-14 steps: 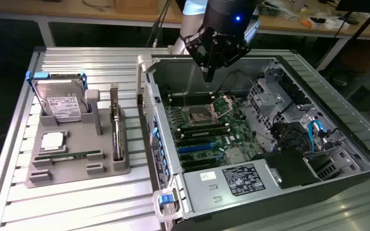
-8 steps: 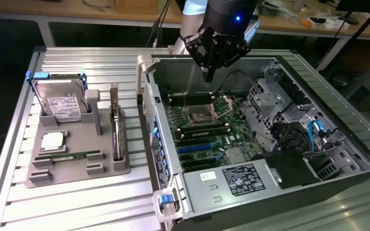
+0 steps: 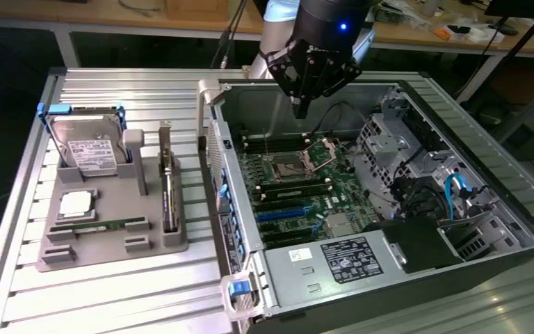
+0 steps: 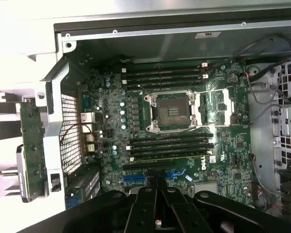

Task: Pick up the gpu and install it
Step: 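Reach for the gpu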

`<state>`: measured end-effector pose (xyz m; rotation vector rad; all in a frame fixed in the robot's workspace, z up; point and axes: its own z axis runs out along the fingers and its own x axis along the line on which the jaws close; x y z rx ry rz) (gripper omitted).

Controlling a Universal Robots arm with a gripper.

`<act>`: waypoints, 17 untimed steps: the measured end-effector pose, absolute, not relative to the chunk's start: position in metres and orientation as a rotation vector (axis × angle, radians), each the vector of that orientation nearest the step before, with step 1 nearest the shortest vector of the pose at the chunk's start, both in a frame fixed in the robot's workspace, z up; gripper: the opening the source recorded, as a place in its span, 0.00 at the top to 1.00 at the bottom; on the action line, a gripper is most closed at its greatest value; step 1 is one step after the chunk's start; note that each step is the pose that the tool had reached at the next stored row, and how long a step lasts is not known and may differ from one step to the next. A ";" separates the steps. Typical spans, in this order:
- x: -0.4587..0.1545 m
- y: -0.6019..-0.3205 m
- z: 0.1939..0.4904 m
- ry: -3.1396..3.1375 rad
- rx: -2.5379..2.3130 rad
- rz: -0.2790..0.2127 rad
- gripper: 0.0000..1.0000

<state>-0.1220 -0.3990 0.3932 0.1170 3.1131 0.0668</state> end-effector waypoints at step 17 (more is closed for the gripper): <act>-0.133 -0.399 0.393 3.123 0.011 0.068 0.89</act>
